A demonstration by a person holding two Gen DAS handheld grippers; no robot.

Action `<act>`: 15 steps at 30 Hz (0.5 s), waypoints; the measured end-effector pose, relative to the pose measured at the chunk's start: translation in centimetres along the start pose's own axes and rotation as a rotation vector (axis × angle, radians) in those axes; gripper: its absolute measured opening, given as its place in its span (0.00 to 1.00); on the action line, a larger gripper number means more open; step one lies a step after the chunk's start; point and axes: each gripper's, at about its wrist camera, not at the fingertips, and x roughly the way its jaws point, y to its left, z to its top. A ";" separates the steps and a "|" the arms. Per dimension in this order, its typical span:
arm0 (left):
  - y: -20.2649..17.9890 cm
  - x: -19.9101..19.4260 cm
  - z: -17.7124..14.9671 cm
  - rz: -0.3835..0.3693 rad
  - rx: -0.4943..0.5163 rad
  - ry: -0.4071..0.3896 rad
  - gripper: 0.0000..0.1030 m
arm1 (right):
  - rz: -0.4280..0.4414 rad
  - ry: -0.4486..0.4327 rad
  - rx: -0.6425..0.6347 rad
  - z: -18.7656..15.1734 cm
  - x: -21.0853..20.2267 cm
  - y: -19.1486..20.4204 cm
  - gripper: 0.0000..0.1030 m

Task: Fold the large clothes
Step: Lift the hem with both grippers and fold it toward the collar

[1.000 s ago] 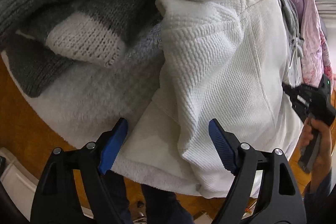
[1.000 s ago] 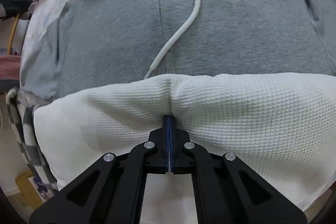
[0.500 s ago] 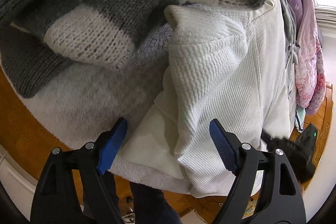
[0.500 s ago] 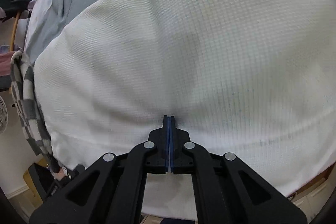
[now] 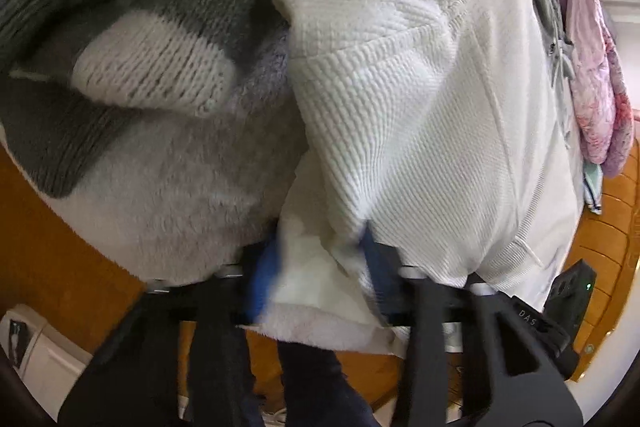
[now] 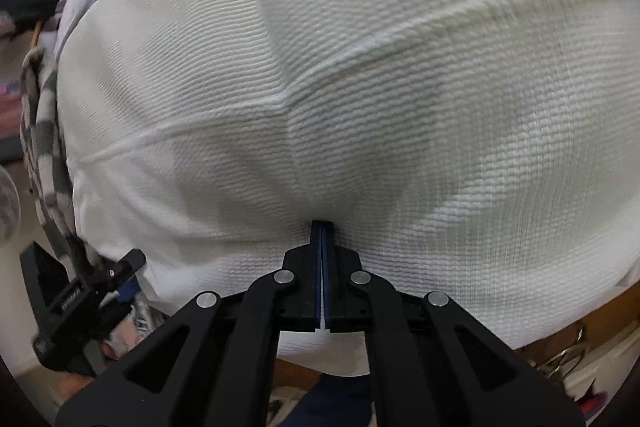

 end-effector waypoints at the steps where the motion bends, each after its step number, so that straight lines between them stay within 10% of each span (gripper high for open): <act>1: 0.1 -0.5 0.0 -0.018 -0.008 -0.004 0.14 | 0.000 -0.021 -0.021 -0.4 -0.5 0.3 0.03; 5: -1.0 -2.4 -0.3 -0.057 0.032 -0.015 0.10 | 0.010 -0.129 -0.198 -3.0 -2.9 3.1 0.14; 8: -2.9 -4.7 -0.4 -0.127 0.066 -0.024 0.07 | 0.072 -0.195 -0.348 -6.1 -4.2 5.9 0.45; 15: -6.8 -6.7 -0.3 -0.189 0.148 -0.017 0.06 | 0.138 -0.259 -0.594 -10.7 -3.5 11.6 0.60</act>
